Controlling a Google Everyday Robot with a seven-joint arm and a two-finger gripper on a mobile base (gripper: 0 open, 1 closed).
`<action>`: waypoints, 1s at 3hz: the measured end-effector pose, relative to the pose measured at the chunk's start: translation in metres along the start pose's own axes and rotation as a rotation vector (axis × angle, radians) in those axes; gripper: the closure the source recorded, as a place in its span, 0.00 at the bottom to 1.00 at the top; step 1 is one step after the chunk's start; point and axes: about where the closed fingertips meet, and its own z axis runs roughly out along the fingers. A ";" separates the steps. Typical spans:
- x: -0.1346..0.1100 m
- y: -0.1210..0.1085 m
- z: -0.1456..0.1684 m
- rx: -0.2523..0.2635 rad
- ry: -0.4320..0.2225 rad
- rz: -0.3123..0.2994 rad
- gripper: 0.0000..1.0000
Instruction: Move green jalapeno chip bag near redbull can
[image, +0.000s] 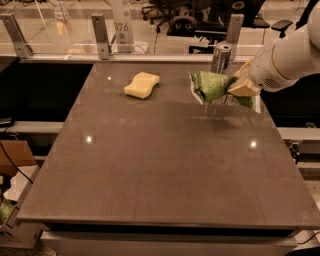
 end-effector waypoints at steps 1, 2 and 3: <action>0.017 -0.015 0.011 0.026 0.009 -0.027 1.00; 0.028 -0.025 0.021 0.025 0.003 -0.073 0.84; 0.037 -0.034 0.034 0.018 0.009 -0.118 0.59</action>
Offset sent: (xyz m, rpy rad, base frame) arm 0.0475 -0.0421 -0.0293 -0.0836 -0.0674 0.0978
